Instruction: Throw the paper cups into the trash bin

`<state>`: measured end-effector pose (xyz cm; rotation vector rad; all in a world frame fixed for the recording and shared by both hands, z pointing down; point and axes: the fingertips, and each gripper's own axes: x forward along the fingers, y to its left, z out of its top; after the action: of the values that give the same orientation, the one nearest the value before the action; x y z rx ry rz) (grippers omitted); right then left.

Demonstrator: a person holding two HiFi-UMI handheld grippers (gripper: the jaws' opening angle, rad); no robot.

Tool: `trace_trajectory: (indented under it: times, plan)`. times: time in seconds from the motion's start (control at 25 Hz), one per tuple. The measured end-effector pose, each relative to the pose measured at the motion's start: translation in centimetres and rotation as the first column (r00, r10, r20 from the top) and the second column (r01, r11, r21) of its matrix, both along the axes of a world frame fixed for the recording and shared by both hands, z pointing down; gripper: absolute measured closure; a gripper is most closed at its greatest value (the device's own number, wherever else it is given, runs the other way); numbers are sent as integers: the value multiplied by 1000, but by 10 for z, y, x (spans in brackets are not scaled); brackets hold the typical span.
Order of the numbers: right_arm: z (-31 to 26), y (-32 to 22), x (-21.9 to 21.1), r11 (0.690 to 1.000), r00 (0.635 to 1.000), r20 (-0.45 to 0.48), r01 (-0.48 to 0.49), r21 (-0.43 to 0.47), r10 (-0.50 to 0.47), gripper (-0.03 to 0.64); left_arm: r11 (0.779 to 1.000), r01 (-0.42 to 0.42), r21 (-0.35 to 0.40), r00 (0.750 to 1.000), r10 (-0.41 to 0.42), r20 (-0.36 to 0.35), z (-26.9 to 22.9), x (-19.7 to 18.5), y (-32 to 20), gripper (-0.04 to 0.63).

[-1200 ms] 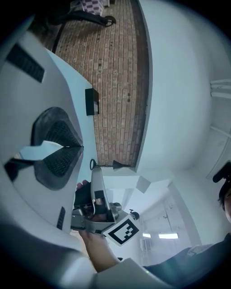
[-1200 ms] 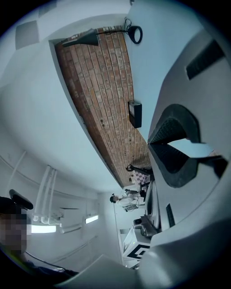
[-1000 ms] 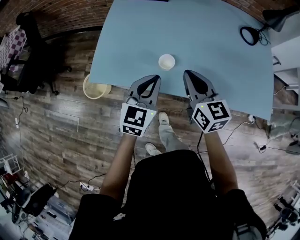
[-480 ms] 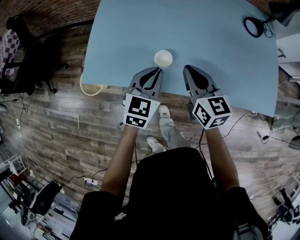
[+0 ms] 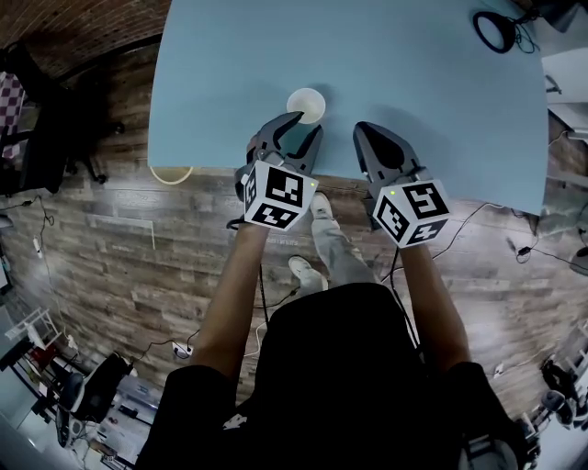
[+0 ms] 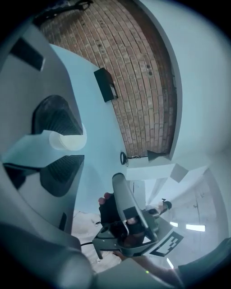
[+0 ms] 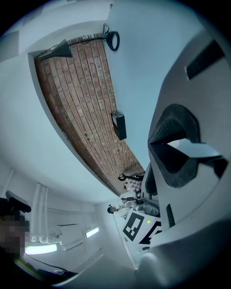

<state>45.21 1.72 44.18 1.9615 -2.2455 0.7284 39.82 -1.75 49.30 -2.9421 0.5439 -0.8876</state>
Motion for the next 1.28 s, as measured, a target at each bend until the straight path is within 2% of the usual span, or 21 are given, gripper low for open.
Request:
trace_trajectory:
  times: [0.24,0.68,0.8,1.0,1.28]
  plan:
    - [10,6,6,1000,1000,8,-7,-22,8,612,996,-53,74,996,47,81,12,12,-1,444]
    - [17,10,16,999,1000,7,-4,-46,4,613,994,-93,57,980,81,180,34,26,1,440]
    - [20,12,17,999,1000,4,0,-51,0,612,994,-91,63,974,76,212,38,26,1,459]
    - [21,11,18,999,1000,13,5,-48,-5,612,994,-84,69,971,67,228,39,27,1,526]
    - [19,9,21,999,1000,16,3,-44,-2,612,995,-81,61,969,64,237,39,26,2,560]
